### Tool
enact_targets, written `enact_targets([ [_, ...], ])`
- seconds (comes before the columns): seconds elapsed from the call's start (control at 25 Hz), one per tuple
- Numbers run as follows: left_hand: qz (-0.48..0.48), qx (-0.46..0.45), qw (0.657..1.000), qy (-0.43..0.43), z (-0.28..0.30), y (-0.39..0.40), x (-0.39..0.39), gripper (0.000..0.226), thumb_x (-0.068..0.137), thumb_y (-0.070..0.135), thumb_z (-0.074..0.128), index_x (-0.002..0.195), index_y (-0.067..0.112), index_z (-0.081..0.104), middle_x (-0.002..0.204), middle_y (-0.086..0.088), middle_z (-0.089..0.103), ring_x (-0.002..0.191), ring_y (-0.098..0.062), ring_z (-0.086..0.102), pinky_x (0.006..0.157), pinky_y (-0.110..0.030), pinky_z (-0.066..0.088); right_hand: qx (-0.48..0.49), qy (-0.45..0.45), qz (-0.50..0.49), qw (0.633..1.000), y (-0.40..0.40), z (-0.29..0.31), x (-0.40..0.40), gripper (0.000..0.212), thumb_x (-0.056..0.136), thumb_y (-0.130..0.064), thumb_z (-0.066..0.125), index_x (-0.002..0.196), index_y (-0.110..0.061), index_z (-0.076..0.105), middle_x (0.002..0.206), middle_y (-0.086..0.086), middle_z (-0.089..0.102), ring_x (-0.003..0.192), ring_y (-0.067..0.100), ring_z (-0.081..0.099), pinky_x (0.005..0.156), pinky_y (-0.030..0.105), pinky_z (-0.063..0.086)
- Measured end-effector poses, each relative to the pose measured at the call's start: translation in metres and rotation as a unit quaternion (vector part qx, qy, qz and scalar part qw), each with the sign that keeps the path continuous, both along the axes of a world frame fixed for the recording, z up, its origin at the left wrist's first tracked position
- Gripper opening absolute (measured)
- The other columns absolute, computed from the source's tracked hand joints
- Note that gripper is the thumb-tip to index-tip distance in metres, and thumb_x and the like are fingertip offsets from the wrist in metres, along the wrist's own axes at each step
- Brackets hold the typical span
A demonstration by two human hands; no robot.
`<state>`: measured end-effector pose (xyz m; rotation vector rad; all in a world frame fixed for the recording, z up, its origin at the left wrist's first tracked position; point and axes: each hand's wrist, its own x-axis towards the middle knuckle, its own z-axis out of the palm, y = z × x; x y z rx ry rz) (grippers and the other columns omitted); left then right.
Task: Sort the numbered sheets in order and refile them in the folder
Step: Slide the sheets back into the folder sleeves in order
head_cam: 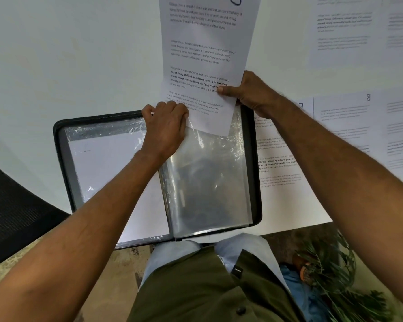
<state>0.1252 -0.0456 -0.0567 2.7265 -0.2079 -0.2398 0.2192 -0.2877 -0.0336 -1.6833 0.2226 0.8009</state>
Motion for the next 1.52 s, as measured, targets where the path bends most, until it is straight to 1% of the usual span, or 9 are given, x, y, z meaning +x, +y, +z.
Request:
enact_targets([
  [0.36,0.022,0.027,0.999,0.034,0.000,0.030,0.013,0.030,0.102,0.035,0.038,0.096,0.021,0.064,0.095,0.005,0.058,0.104,-0.024,0.051,0.097,-0.049,0.025,-0.010,0.020,0.039,0.999,-0.007,0.009,0.012,0.032,0.094,-0.013,0.073,0.124,-0.019,0.064,0.106,-0.013,0.075,0.095,0.006,0.074,0.074,0.023,0.059],
  [0.52,0.065,0.053,0.994,0.067,-0.003,0.044,0.026,0.029,0.099,0.035,0.042,0.087,0.016,0.062,0.093,0.000,0.052,0.099,-0.025,0.049,0.091,-0.046,0.028,-0.003,0.031,0.056,0.998,-0.007,0.014,0.016,0.035,0.094,-0.011,0.071,0.127,-0.017,0.063,0.107,-0.012,0.075,0.096,0.004,0.074,0.072,0.021,0.058],
  [0.64,0.142,-0.117,0.975,0.122,-0.004,0.050,0.039,0.020,0.100,0.030,0.050,0.106,0.016,0.063,0.100,0.000,0.060,0.092,-0.020,0.056,0.082,-0.038,0.047,-0.004,0.038,0.067,0.997,-0.009,0.015,0.019,0.040,0.094,-0.011,0.072,0.133,-0.015,0.062,0.115,-0.007,0.073,0.100,0.007,0.074,0.075,0.022,0.059],
  [0.72,0.240,-0.247,0.922,0.178,-0.001,0.048,0.047,0.024,0.102,0.026,0.053,0.124,0.018,0.060,0.107,0.003,0.060,0.092,-0.014,0.058,0.072,-0.028,0.052,-0.007,0.037,0.076,0.996,-0.010,0.016,0.021,0.043,0.093,-0.013,0.073,0.134,-0.015,0.062,0.119,-0.004,0.073,0.104,0.010,0.073,0.078,0.027,0.061],
  [0.84,0.308,-0.313,0.867,0.237,-0.001,0.047,0.058,0.024,0.102,0.025,0.058,0.124,0.021,0.066,0.109,0.004,0.065,0.093,-0.012,0.062,0.068,-0.028,0.056,-0.007,0.035,0.082,0.996,-0.012,0.018,0.025,0.041,0.093,-0.014,0.073,0.132,-0.017,0.063,0.120,-0.005,0.073,0.106,0.013,0.073,0.080,0.028,0.061],
  [1.0,0.306,-0.358,0.843,0.261,0.004,0.051,0.066,0.015,0.101,0.010,0.060,0.112,0.010,0.071,0.095,0.000,0.070,0.073,0.001,0.066,0.064,-0.011,0.052,0.001,0.038,0.088,0.995,-0.015,0.019,0.029,0.046,0.092,-0.014,0.073,0.136,-0.015,0.061,0.123,-0.002,0.073,0.108,0.015,0.073,0.082,0.028,0.062],
  [1.2,0.250,-0.331,0.856,0.310,0.004,0.059,0.068,0.028,0.099,0.012,0.064,0.072,0.015,0.062,0.074,0.002,0.064,0.063,-0.006,0.061,0.068,-0.022,0.053,-0.009,0.031,0.087,0.996,-0.015,0.014,0.032,0.049,0.092,-0.015,0.074,0.139,-0.012,0.061,0.126,0.001,0.072,0.110,0.017,0.072,0.086,0.031,0.062],
  [1.4,0.166,-0.221,0.909,0.313,0.008,0.058,0.072,0.036,0.101,0.019,0.060,0.067,0.017,0.049,0.071,-0.003,0.052,0.065,-0.016,0.046,0.067,-0.029,0.041,-0.027,0.002,0.022,0.999,-0.009,0.005,0.029,0.043,0.096,-0.015,0.070,0.138,-0.012,0.060,0.116,-0.007,0.072,0.098,0.008,0.074,0.074,0.024,0.060],
  [1.52,0.166,-0.223,0.907,0.315,0.005,0.061,0.073,0.040,0.101,0.025,0.060,0.066,0.018,0.043,0.076,-0.009,0.051,0.074,-0.021,0.047,0.070,-0.039,0.043,-0.036,-0.006,-0.010,0.999,-0.007,-0.001,0.026,0.040,0.097,-0.013,0.069,0.136,-0.011,0.060,0.111,-0.011,0.072,0.093,0.005,0.074,0.072,0.021,0.059],
])
